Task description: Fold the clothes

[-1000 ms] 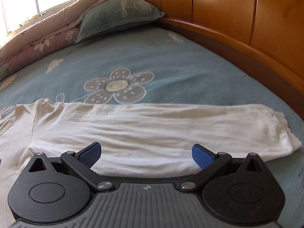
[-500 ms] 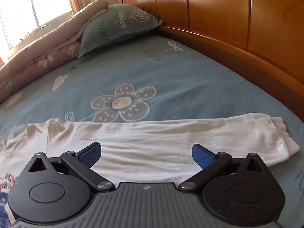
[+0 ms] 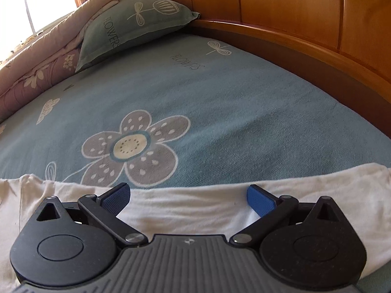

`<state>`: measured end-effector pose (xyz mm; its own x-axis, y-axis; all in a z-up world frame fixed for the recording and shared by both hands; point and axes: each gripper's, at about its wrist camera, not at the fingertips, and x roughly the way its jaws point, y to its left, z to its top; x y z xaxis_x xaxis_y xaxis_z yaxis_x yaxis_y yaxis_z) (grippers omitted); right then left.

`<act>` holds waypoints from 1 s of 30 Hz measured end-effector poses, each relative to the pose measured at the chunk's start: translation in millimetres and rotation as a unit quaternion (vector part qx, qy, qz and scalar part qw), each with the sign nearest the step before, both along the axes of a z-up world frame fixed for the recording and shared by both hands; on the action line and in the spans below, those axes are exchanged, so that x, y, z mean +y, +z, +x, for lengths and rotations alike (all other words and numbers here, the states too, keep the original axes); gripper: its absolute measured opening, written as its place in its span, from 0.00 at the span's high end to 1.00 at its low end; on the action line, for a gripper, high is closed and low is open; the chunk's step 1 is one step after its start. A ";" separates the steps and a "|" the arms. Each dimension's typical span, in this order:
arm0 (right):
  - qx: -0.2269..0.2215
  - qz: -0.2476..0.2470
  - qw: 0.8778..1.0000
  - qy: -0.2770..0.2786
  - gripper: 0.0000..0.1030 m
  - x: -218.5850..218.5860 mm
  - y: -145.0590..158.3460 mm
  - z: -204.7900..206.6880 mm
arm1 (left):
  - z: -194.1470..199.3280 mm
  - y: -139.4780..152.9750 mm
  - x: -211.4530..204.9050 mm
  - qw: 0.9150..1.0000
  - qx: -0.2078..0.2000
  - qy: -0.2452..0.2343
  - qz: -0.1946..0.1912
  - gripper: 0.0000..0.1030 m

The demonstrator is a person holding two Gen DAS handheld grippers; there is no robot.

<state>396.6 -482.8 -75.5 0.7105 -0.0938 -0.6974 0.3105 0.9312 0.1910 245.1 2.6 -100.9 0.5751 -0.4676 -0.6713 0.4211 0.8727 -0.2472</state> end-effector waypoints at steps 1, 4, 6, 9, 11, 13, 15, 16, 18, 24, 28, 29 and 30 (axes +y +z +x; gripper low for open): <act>-0.002 0.005 1.000 -0.004 0.00 -2.3 0.7 1.0 | 0.2 -0.2 -0.7 1.000 -0.001 0.001 0.001 0.01; 0.004 0.028 0.999 -0.035 0.00 -2.4 8.8 -2.1 | 0.1 0.0 -3.2 1.000 -0.002 0.002 0.008 0.01; 0.001 0.044 0.999 -0.024 0.00 10.9 22.5 -10.4 | -0.6 0.5 -4.2 1.000 -0.001 0.004 0.012 0.01; 0.004 0.056 0.997 0.049 0.00 49.0 38.5 -22.5 | -1.8 0.8 -6.1 1.000 -0.001 0.006 0.019 0.01; 0.023 0.056 0.995 0.085 0.00 73.1 38.2 -25.4 | -4.1 0.9 -7.9 1.000 -0.002 0.005 0.028 0.01; 0.042 0.056 0.991 0.112 0.00 92.2 33.9 -25.4 | -6.1 1.0 -8.6 0.999 -0.004 0.003 0.033 0.01; 0.063 0.048 0.990 0.119 0.00 100.5 21.9 -19.8 | -6.4 0.5 -8.4 0.999 -0.005 0.002 0.033 0.01; 0.067 0.041 0.990 0.116 0.00 100.8 15.8 -16.7 | -5.9 0.1 -8.1 1.000 -0.005 0.002 0.031 0.01; 0.054 0.020 0.991 0.120 0.00 100.4 11.7 -11.7 | -4.8 -0.6 -7.2 1.000 -0.006 0.002 0.027 0.01; 0.024 0.035 0.995 0.086 0.00 84.0 5.7 12.9 | -3.2 -2.2 -8.1 1.000 -0.016 0.000 0.025 0.01; 0.008 0.023 0.997 0.079 0.00 85.4 4.8 13.1 | -1.7 -2.0 -5.0 1.000 -0.015 -0.001 0.015 0.01; 0.011 0.017 0.997 0.075 0.00 86.1 8.0 10.5 | -1.0 -1.6 -4.0 1.000 -0.012 0.001 0.011 0.01; 0.010 0.010 0.998 0.067 0.00 85.6 13.6 4.7 | -0.5 -1.1 -3.5 1.000 -0.009 0.003 0.009 0.01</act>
